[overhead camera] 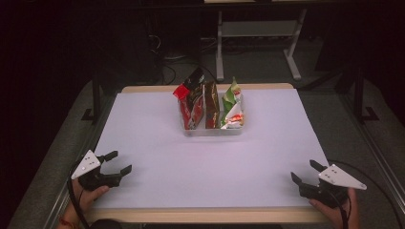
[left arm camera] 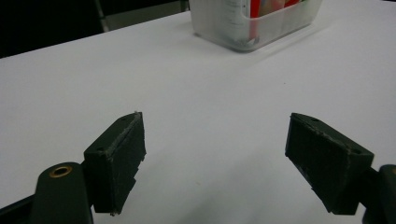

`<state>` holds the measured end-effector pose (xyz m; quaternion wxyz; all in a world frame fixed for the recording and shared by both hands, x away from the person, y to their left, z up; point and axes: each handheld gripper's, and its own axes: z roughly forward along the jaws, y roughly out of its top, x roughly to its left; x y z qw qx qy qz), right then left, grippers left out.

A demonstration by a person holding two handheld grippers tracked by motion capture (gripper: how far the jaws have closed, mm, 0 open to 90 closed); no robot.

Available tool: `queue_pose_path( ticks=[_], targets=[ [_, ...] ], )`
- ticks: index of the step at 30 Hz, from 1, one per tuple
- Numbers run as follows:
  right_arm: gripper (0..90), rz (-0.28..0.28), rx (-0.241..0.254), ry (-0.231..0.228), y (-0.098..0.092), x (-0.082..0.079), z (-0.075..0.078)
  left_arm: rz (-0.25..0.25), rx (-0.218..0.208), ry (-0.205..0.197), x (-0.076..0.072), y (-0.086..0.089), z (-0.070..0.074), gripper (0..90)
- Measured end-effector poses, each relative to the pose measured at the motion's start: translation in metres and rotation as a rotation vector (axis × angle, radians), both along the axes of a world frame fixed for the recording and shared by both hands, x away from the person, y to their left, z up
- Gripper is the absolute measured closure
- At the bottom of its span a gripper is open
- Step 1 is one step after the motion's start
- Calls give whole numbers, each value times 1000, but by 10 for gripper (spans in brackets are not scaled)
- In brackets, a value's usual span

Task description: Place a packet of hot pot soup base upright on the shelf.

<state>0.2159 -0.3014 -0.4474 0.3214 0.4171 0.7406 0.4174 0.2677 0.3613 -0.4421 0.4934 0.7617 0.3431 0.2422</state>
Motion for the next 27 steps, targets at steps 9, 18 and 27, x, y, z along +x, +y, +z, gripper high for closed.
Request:
queue_pose_path(
  ticks=[9, 18, 27],
  targets=[
    [221, 4, -6, 11, 1, 1, -1, -4, 5, 5, 1, -2, 0, 194],
    [220, 12, -15, 11, 4, 0, 0, -13, 9, 7, 2, -3, 1, 194],
    [212, 27, -13, 12, 4, 1, 0, -8, 14, 8, 4, -3, 2, 194]
  ],
)
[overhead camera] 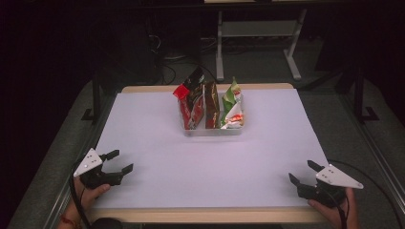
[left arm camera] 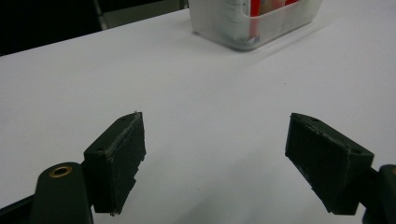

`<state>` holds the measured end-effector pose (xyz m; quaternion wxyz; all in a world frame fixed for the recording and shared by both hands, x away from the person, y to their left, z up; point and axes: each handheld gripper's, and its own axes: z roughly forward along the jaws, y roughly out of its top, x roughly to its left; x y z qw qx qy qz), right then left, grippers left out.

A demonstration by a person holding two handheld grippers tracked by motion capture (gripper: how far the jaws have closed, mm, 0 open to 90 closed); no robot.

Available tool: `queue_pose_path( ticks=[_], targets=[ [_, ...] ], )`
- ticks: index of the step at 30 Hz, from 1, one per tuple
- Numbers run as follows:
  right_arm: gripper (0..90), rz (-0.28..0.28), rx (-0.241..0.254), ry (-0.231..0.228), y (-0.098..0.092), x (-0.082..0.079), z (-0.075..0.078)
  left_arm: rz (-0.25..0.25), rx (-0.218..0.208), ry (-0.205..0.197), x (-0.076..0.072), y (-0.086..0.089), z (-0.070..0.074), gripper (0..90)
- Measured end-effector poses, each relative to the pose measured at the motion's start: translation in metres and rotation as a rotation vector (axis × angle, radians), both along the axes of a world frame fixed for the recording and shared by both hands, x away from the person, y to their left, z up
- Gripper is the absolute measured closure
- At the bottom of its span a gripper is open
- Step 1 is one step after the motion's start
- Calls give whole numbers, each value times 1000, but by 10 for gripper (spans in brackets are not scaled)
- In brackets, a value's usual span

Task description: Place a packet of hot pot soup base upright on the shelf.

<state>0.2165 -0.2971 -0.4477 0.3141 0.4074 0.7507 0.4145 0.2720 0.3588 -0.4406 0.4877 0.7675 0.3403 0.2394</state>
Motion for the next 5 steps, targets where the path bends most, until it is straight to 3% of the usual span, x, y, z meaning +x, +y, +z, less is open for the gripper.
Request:
queue_pose_path(
  ticks=[5],
  targets=[
    [196, -9, 1, -6, -1, 0, 1, 0, 1, -1, -1, -1, 1, 194]
  ],
)
